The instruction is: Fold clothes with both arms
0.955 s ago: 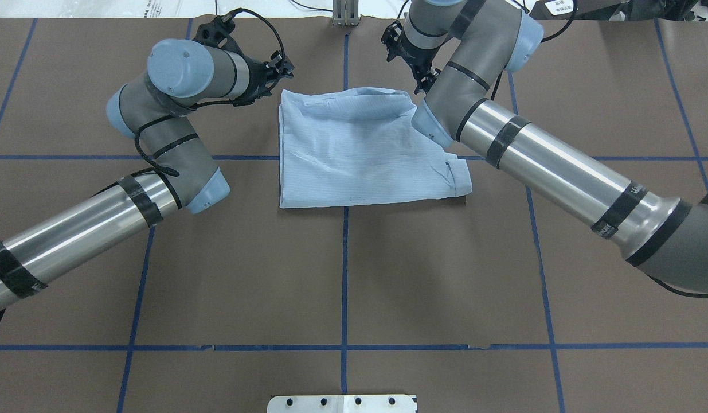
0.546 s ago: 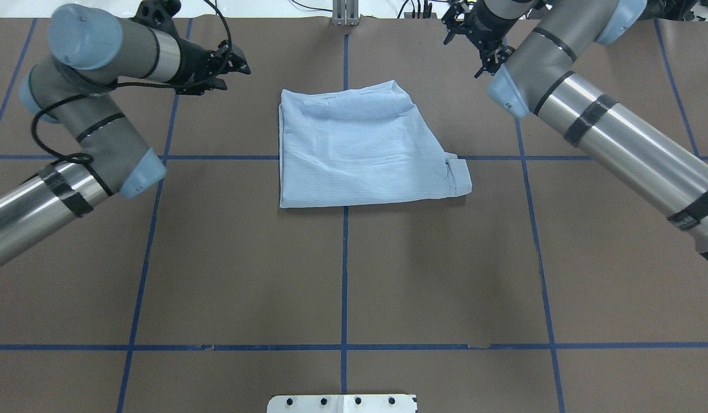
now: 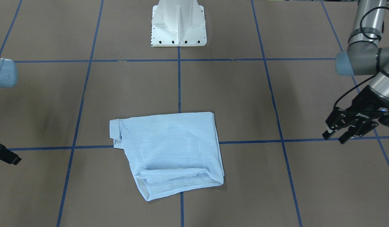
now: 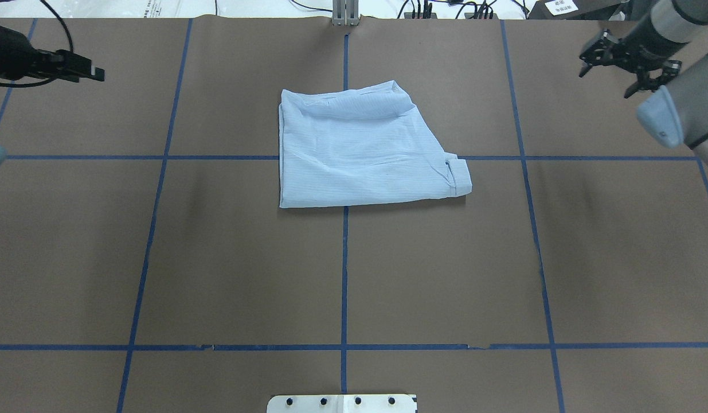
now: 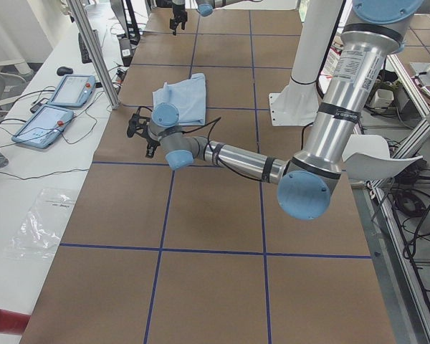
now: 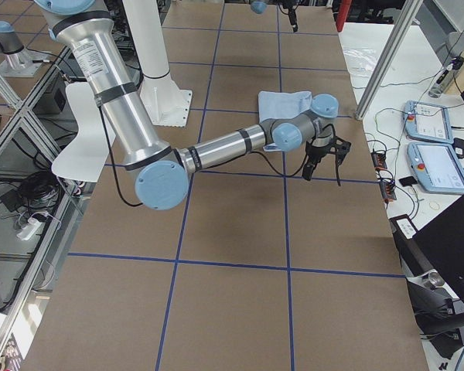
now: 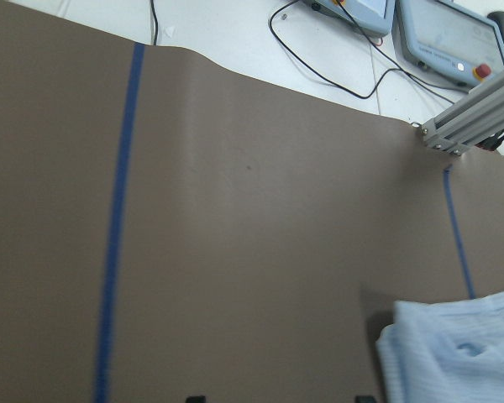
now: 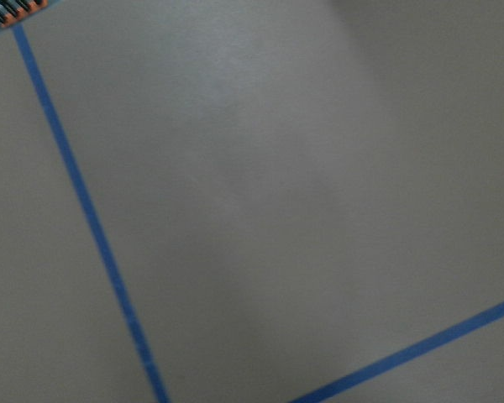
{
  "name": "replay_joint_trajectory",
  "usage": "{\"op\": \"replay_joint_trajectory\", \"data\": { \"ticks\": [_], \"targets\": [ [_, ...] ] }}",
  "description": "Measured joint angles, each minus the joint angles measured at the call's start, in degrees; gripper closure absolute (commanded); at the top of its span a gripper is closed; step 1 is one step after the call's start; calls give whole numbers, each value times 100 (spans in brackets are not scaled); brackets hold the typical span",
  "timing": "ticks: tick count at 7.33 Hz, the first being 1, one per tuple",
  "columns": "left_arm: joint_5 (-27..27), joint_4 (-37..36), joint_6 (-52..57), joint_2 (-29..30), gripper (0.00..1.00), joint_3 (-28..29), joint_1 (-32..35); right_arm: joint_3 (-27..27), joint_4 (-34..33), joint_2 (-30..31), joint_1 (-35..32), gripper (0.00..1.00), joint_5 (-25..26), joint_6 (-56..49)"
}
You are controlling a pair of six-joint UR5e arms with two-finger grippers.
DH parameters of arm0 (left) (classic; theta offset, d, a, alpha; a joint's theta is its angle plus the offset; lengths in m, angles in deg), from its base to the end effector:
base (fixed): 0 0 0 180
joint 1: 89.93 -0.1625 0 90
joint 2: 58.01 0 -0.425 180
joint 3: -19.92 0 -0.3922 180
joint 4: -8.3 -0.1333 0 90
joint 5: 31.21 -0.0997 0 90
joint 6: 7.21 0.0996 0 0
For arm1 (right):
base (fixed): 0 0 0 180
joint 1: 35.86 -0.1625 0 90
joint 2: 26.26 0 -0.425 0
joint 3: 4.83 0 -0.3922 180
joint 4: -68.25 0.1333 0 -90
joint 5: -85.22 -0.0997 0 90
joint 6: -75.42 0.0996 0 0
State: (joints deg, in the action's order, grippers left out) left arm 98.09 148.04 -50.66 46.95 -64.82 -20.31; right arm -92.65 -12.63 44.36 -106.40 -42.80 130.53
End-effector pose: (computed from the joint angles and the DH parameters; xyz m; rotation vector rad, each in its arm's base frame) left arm 0.1478 -0.5994 0.4604 0.5124 1.0478 -0.0004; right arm -0.1453 -0.6273 0.4736 -0.0432 -0.7923 0.4372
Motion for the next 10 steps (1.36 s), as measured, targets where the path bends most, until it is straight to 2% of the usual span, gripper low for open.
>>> {"op": "replay_joint_trajectory", "data": {
  "ticks": [1,4,5,6,8,10],
  "targets": [
    [143,-196,1017,-246,33,-5,353,-214,-100,519,-450,0,-198,-1128],
    [211,-1481,3524,-427,31,-20,1254,-382,-759,1413,-1759,0,-506,-4245],
    [222,-1876,3929,-436,15,-32,1427,-424,-950,1583,-1963,0,-585,-4903],
    [235,-2218,4145,-478,0,-96,1515,-503,-1202,1659,-2043,0,-635,-5227],
    [246,-2672,4298,-838,0,-581,1564,-595,-1493,1699,-2054,0,-659,-5443],
    [236,-2839,4185,-1468,0,-1501,1548,-619,-1546,1710,-2043,0,-660,-5471]
  ]
}}
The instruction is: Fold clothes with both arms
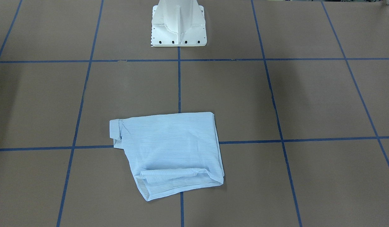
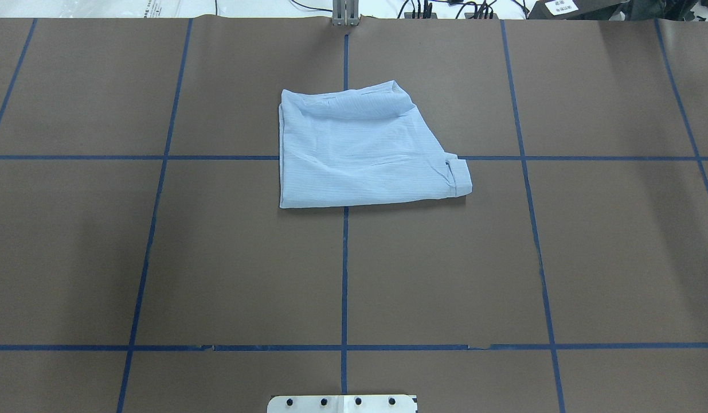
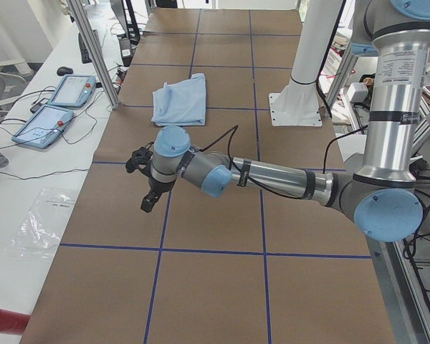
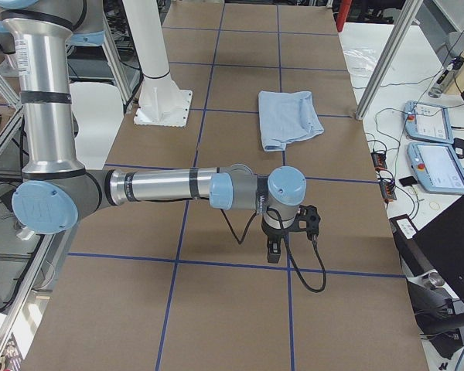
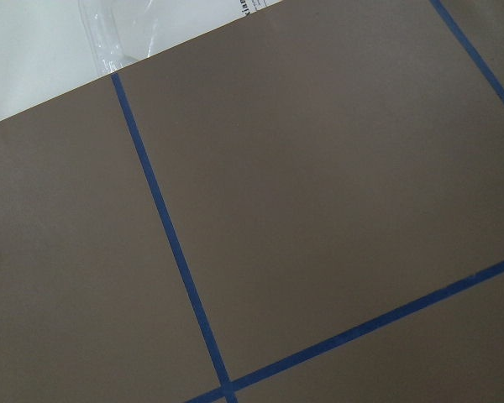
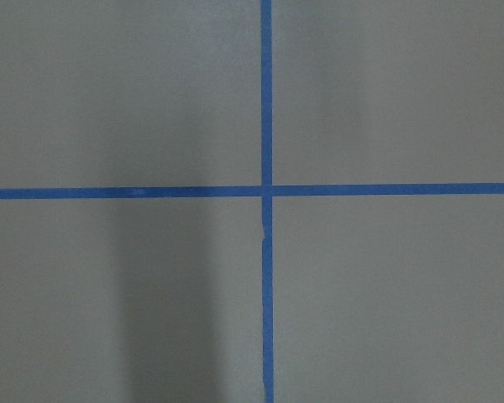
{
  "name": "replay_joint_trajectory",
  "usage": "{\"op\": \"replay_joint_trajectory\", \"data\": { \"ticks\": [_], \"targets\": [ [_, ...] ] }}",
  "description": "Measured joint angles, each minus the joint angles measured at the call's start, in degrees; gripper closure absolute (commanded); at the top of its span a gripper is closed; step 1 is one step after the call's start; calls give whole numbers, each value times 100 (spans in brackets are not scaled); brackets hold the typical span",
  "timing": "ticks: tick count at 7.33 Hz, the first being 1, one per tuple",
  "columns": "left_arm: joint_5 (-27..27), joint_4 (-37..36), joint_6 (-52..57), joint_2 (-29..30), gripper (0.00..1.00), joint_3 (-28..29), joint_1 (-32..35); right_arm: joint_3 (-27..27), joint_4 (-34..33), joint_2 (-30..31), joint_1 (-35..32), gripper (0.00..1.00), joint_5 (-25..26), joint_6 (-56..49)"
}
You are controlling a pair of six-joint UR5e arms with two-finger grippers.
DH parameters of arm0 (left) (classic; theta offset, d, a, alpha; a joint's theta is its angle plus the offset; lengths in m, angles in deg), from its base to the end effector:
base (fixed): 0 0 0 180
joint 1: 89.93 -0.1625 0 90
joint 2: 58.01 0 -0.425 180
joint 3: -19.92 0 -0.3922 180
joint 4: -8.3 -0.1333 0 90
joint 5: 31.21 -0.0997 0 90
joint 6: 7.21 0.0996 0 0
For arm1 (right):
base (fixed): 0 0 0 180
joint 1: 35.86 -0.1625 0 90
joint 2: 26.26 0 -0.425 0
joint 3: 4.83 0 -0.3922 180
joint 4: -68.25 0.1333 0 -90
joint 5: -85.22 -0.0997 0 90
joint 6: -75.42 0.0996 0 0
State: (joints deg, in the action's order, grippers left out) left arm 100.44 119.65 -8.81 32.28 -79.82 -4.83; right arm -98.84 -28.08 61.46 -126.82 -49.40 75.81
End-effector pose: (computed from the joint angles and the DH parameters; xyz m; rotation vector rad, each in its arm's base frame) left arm -0.0231 -0.5161 0.5308 0.4826 0.7377 0.2528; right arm 0.0718 -0.5053 0.6152 0.0032 -0.7788 0.0226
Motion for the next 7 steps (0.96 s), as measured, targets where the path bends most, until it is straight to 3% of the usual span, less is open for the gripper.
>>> {"op": "replay_joint_trajectory", "data": {
  "ticks": [3,7],
  "targets": [
    [-23,-128,-137,-384,0,-569,-16,-23,8,101,8,0,41,-6],
    [5,-501,-163,-438,0,-728,4,-194,22,291,54,0,44,-6]
  ]
}}
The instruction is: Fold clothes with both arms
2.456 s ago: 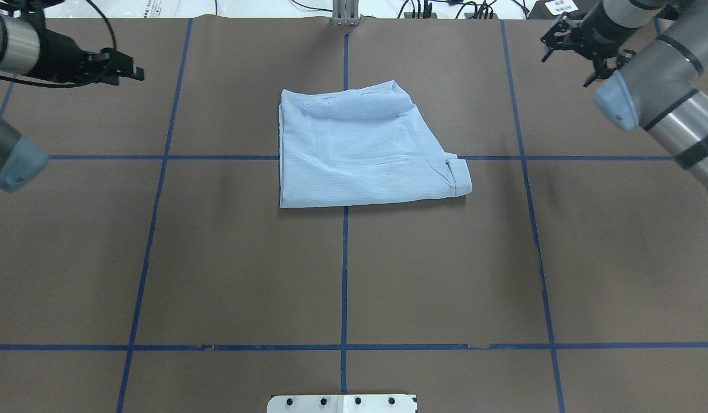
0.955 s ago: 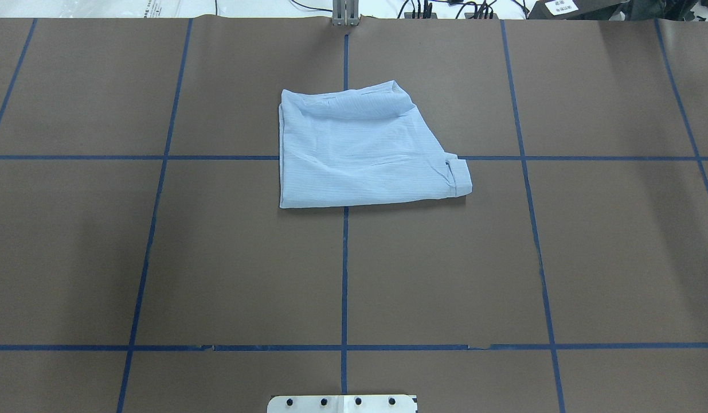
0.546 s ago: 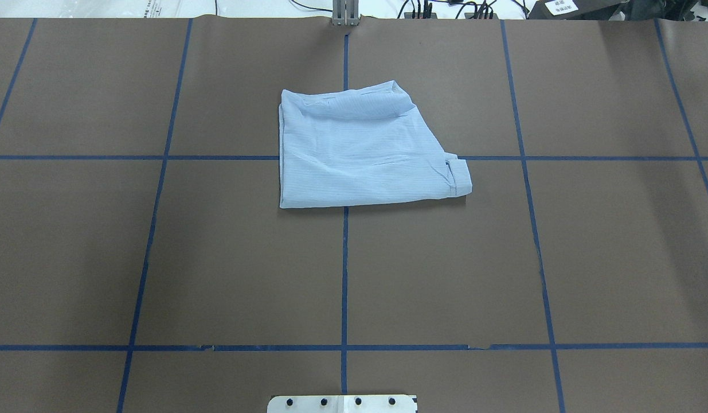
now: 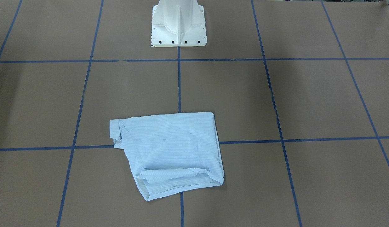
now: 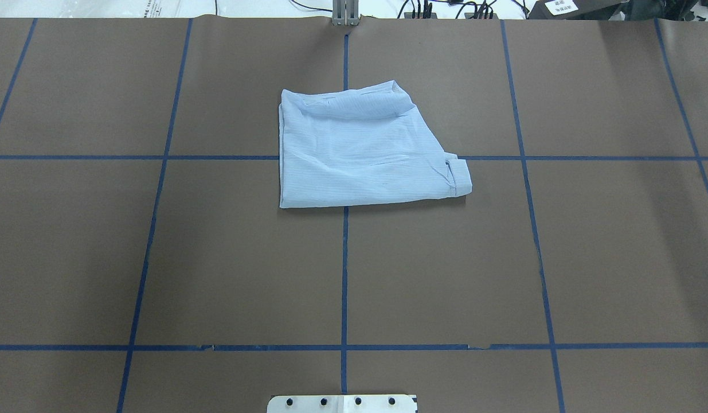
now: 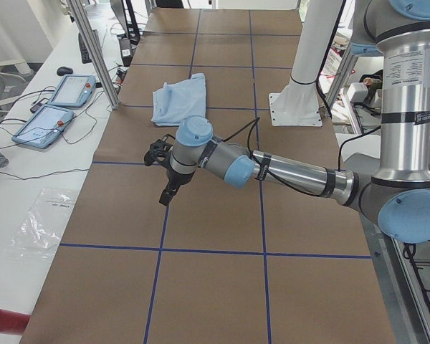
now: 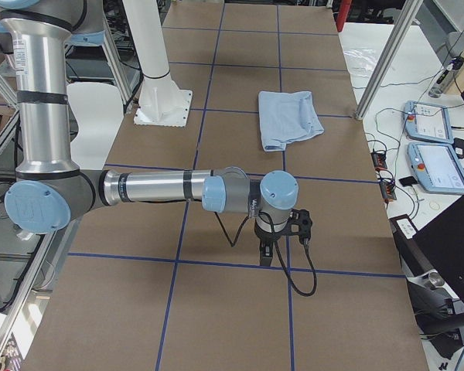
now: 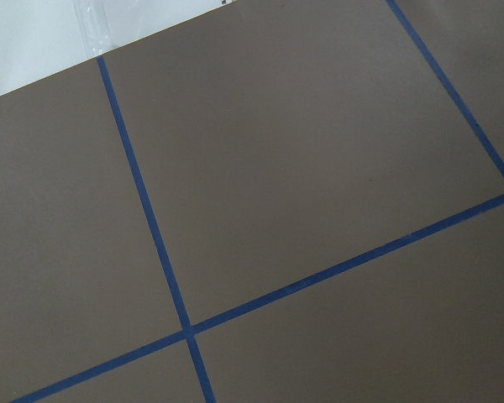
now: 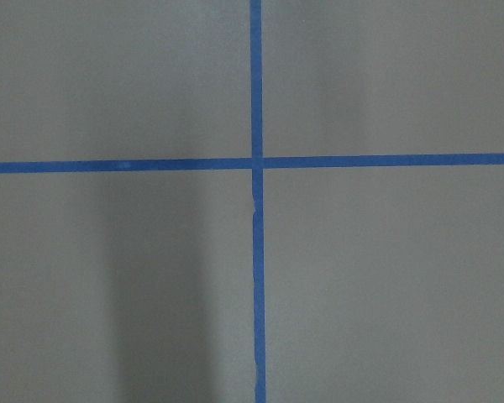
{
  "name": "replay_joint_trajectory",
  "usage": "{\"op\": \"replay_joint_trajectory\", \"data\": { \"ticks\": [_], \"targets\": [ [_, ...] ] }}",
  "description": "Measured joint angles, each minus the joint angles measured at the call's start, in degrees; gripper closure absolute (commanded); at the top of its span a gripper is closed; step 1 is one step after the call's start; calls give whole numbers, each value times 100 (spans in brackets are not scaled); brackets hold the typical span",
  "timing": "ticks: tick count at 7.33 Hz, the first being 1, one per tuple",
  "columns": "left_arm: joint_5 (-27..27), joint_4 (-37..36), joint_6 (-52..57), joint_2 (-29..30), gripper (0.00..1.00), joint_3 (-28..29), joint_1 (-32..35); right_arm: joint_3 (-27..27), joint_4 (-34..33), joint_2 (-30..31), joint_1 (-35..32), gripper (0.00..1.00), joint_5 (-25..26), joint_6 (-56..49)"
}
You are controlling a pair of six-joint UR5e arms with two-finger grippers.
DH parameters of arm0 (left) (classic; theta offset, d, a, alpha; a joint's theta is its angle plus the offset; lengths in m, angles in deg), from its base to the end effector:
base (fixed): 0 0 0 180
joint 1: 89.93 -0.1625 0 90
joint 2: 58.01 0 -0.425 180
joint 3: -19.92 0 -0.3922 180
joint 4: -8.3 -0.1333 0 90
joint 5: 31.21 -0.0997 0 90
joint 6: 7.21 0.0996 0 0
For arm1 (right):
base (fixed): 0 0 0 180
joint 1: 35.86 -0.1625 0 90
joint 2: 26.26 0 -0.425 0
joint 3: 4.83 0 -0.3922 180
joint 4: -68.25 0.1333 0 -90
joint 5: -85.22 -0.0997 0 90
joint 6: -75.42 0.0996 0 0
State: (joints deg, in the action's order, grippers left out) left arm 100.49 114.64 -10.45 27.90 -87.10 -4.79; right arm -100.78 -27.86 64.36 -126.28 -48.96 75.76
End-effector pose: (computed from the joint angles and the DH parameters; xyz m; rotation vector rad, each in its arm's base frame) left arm -0.0265 -0.4792 0.5148 0.4366 0.7447 0.2123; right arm 0.0674 -0.4841 0.6238 -0.0124 -0.7711 0.0178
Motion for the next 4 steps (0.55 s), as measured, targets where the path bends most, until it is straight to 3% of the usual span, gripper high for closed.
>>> {"op": "replay_joint_trajectory", "data": {
  "ticks": [4],
  "targets": [
    [258,-196,9,-285,0,17,22,-373,4,196,154,0,69,-5]
  ]
}}
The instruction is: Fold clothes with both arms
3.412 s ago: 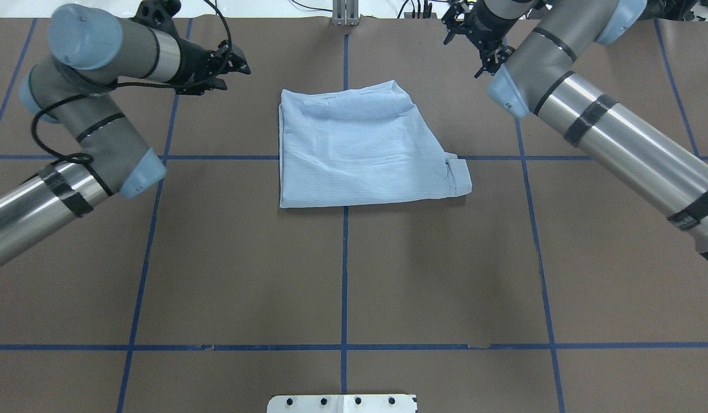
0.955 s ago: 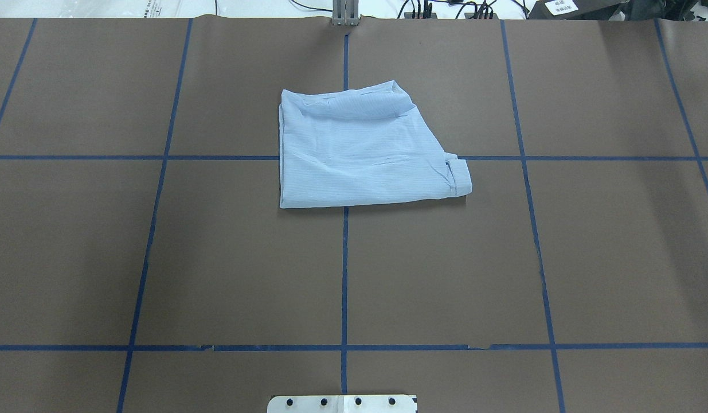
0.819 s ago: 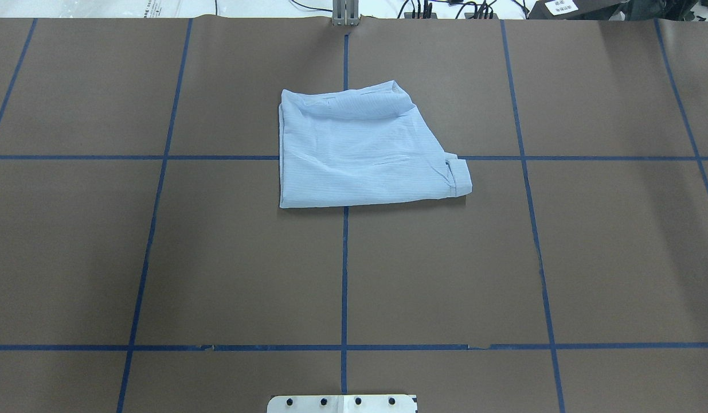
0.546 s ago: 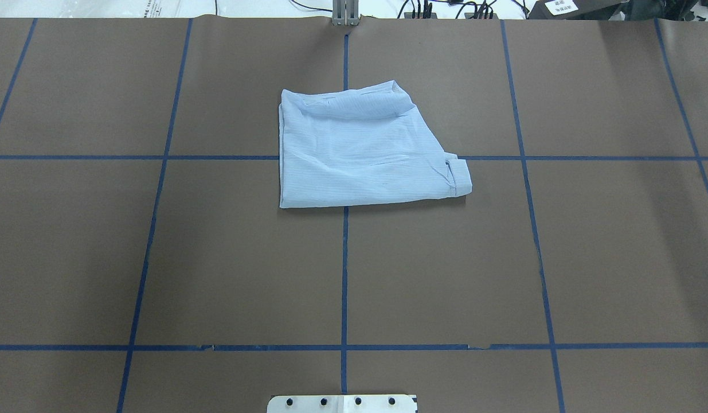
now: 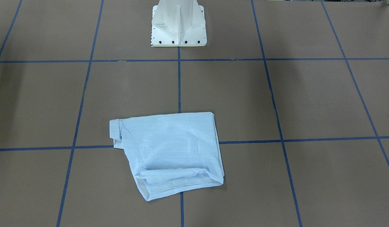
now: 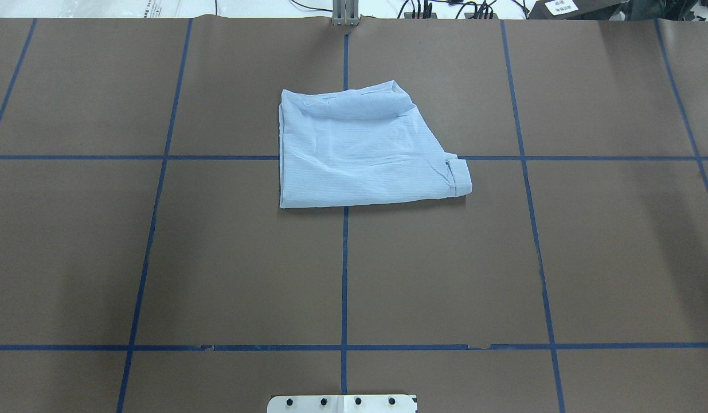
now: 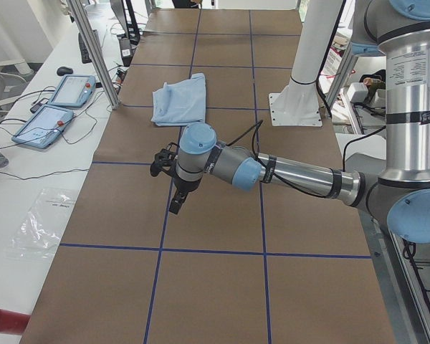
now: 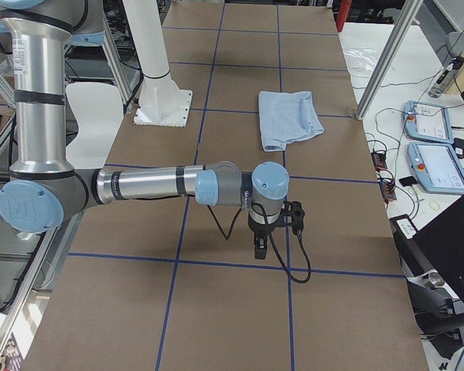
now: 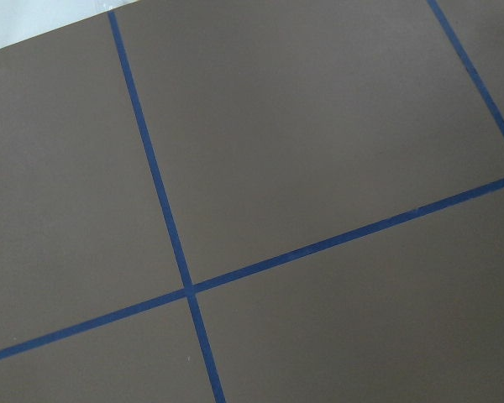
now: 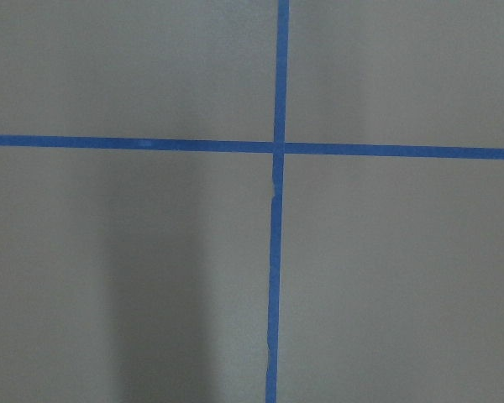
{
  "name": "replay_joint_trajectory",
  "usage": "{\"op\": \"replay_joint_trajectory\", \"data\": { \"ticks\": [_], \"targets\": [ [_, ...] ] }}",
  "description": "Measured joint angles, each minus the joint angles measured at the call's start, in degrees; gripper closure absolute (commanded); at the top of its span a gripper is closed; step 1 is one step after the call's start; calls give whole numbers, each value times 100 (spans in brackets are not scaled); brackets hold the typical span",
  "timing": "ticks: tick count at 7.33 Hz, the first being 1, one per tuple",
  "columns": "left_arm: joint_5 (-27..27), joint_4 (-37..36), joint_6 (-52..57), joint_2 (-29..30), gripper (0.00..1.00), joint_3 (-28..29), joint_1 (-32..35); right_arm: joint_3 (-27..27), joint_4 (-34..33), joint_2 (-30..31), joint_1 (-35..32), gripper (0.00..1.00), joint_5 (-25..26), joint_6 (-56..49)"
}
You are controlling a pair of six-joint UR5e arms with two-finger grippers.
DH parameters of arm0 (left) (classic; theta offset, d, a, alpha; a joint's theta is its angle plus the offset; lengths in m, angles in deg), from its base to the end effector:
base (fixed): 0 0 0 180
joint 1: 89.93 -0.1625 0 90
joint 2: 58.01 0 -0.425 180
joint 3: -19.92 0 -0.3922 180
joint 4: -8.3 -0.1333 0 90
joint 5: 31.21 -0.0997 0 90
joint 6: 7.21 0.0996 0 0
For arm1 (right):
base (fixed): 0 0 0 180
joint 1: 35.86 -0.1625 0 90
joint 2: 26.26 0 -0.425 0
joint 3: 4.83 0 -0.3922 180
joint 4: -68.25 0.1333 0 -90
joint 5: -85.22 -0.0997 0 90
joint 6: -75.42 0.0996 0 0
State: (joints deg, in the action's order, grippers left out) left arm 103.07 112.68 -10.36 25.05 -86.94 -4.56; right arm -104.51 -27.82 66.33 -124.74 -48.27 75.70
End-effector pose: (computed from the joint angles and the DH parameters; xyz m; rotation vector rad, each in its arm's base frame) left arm -0.0268 -0.4589 0.5408 0.3503 0.7868 0.1880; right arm 0.0555 -0.4721 0.6091 0.0077 -0.7592 -0.0207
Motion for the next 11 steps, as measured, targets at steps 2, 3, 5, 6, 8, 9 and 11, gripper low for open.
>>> {"op": "replay_joint_trajectory", "data": {
  "ticks": [2,3,5,6,8,9,11],
  "targets": [
    [-2,11,6,42,0,5,-6,-72,4,13,9,0,-50,10],
    [-12,18,9,57,0,-50,-1,-82,11,29,11,0,-87,26],
    [-30,68,15,154,0,-241,14,-138,17,74,11,0,-105,79],
    [-37,106,18,274,0,-277,55,-190,13,118,11,0,-99,104],
    [-59,369,22,663,0,-285,406,-220,6,241,11,0,-112,112],
    [-91,571,19,839,0,-305,580,-251,4,303,11,0,-121,99],
    [-181,843,9,1003,0,-296,736,-372,-5,310,15,0,-111,95]
  ]
}}
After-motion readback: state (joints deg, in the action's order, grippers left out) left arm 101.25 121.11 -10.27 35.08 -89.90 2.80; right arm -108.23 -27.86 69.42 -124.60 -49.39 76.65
